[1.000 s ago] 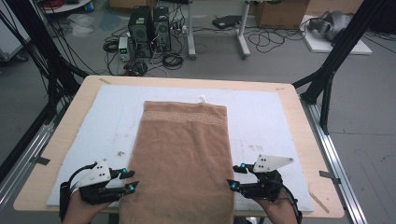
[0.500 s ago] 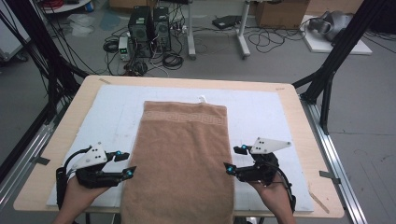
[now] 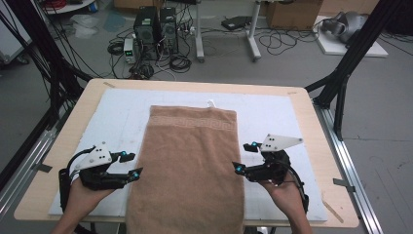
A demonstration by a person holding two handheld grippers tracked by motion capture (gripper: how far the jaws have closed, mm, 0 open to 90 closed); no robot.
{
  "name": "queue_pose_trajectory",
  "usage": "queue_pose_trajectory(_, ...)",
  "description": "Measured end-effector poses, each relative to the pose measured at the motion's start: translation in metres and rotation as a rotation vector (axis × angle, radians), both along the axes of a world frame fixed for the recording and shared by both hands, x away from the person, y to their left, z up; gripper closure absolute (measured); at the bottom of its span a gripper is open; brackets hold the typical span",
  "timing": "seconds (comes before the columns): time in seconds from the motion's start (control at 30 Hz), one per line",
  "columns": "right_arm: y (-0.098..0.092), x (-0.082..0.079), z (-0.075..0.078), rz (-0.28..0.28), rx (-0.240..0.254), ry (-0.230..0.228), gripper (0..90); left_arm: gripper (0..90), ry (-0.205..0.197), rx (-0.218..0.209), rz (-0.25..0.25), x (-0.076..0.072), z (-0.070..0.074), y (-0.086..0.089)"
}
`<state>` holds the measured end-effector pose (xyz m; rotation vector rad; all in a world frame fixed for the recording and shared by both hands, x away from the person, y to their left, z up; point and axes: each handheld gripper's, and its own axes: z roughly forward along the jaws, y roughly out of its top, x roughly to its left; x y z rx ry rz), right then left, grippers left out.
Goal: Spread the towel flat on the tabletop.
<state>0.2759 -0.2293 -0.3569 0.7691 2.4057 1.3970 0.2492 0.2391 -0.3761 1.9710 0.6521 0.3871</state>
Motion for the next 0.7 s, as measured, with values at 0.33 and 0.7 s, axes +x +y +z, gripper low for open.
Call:
queue_pose_trajectory(0.33,-0.001,0.003,-0.001,-0.002,-0.008,0.008,26.2,41.7,0.002,0.000,0.008,0.006,0.005,0.003)
queue_pose_trajectory(0.7,-0.004,0.006,0.003,-0.004,-0.018,0.010,24.9,40.6,0.006,-0.006,0.009,0.015,0.012,0.004)
